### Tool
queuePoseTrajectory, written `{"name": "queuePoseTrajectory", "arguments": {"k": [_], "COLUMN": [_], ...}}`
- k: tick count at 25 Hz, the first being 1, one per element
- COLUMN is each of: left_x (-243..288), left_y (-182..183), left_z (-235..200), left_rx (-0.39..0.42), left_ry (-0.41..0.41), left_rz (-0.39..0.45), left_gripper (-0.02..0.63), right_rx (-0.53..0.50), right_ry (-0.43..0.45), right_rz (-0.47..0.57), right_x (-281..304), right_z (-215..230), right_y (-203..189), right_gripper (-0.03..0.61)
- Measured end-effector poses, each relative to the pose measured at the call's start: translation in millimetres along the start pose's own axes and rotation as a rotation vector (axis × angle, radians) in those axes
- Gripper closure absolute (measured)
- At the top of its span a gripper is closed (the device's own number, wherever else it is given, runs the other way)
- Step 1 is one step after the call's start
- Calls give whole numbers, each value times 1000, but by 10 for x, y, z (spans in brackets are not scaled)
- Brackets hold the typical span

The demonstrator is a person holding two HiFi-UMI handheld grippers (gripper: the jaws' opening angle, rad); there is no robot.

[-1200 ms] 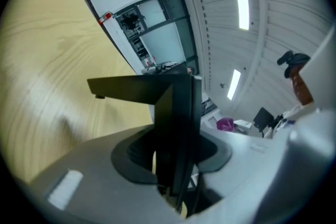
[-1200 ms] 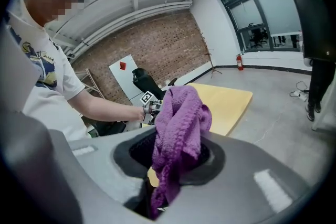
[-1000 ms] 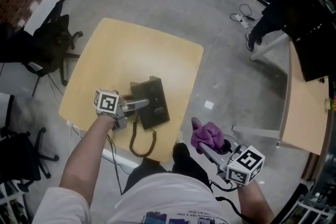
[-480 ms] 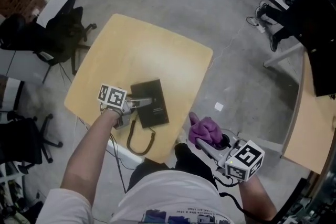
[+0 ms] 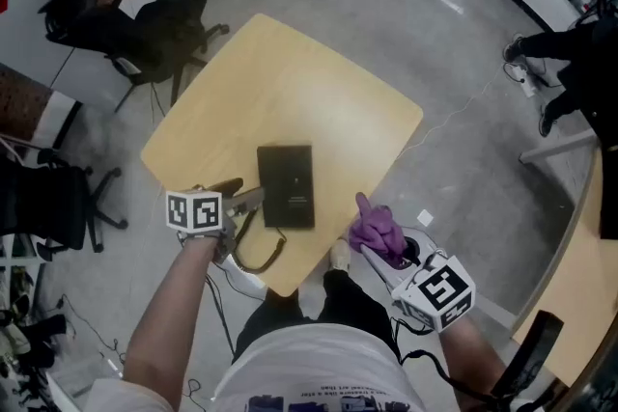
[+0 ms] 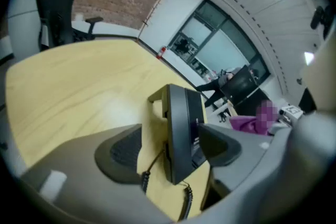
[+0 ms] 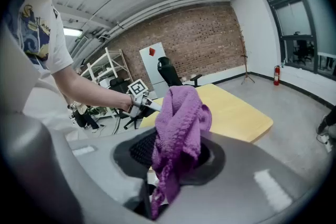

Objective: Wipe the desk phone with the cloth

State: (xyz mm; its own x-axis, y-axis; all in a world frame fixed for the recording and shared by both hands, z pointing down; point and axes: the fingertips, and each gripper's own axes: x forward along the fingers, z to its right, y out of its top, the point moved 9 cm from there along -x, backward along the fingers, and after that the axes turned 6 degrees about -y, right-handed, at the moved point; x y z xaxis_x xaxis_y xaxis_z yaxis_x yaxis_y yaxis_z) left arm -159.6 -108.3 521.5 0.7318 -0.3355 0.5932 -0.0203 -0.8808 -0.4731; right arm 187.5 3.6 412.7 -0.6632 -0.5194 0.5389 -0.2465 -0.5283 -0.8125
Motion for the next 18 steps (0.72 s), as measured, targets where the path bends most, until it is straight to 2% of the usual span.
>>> {"name": "queuePoseTrajectory", "arguments": {"k": [3, 7, 12, 15, 18], "left_x": [-458, -881, -1241, -1476, -1716], "left_y": [-252, -613, -1033, -1334, -1671], "left_z": [260, 635, 1101, 1360, 1564], "left_rx": [31, 111, 231, 322, 375], "left_ry": [41, 12, -111, -201, -282], "left_rz": [99, 145, 172, 168, 174], "left_gripper": [262, 281, 315, 329, 360], "right_rx": [-24, -99, -161, -177, -165], "right_ry": [3, -4, -50, -91, -138], "right_rz": [23, 46, 68, 80, 96], "right_x": [80, 76, -50, -181, -375], "right_z": [-12, -211, -628, -1003, -1461], "right_y": [-2, 51, 23, -43, -189], "right_gripper": [474, 474, 474, 474, 474]}}
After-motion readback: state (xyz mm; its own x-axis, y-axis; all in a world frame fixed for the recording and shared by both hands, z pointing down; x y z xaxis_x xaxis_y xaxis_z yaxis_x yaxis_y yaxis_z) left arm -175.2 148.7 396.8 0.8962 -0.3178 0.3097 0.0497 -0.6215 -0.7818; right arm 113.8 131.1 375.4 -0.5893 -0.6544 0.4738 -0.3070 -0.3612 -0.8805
